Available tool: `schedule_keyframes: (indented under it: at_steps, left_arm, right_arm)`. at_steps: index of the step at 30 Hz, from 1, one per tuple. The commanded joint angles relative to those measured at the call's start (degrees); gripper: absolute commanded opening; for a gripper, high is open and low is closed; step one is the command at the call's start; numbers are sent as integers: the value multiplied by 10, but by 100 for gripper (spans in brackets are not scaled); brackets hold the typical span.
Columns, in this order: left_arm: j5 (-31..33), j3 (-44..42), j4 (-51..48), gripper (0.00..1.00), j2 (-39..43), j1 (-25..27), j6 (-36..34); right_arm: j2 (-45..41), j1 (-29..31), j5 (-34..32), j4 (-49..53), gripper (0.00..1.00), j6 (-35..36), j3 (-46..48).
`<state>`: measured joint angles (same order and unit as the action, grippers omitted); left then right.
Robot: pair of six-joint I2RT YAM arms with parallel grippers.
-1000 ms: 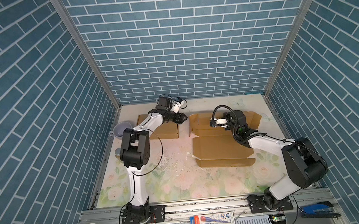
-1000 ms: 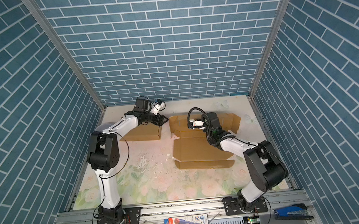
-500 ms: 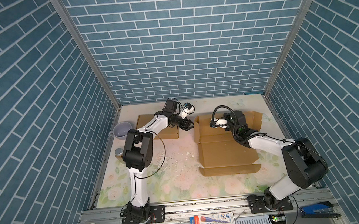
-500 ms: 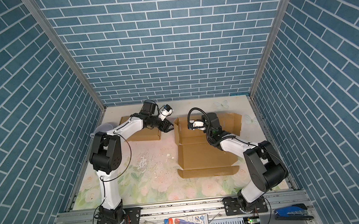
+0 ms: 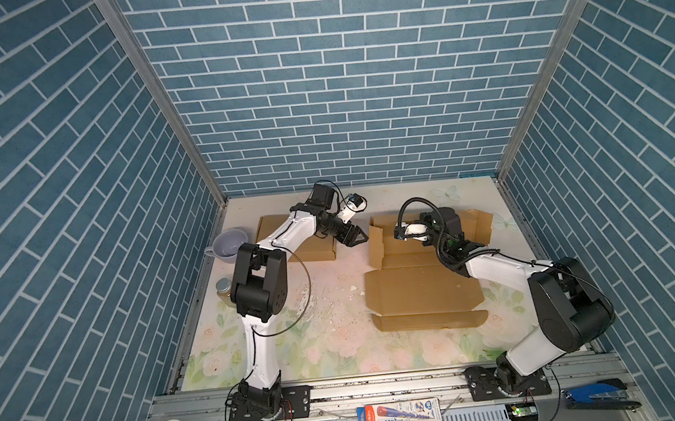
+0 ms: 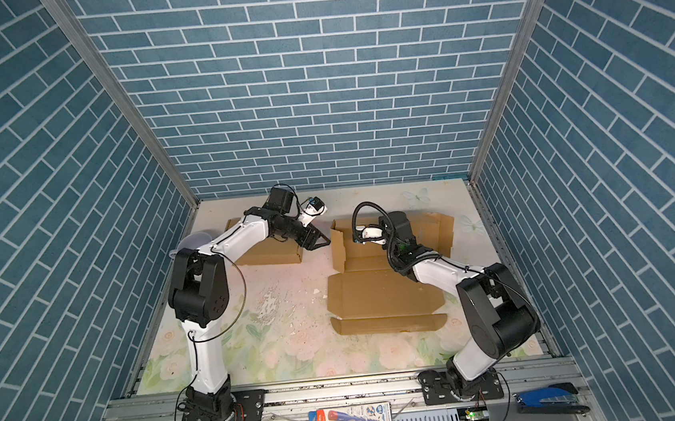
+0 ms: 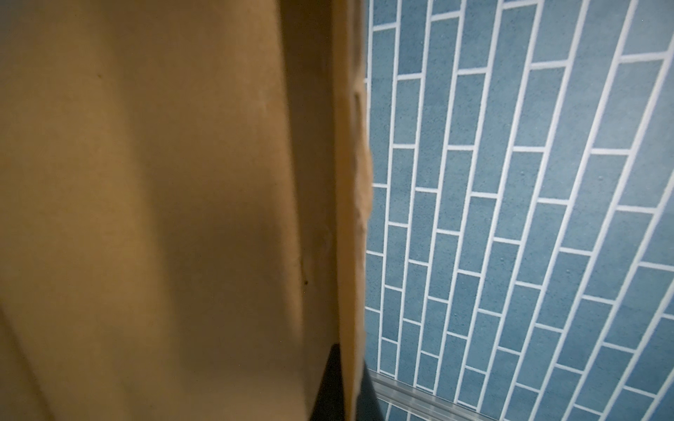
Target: Fold the paper box
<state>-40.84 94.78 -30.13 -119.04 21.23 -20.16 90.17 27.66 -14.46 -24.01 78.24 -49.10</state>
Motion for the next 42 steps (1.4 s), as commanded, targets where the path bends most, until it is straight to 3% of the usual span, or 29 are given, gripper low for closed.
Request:
schedule_keyframes:
  at_steps: [1,8,15,28,34,42]
  left_arm:
    - [-40,-19,22,74,8,5,16]
    - [-50,-48,49,72,9,15,30]
    - [7,-81,136,61,14,31,91]
    - [272,-222,348,59,69,80,230]
    - [293,-232,385,66,56,101,228]
    - [276,-262,444,62,61,96,221]
  right_arm:
    - [3,3,-4,-2,0,-10,-21]
    - [-1,4,-5,4,0,-12,-20]
    - [-6,9,-8,9,0,-17,-14]
    - [-18,20,-23,4,0,-28,-1]
    - [-24,33,-33,2,0,-32,7]
    - [-32,52,-66,-73,0,-23,62]
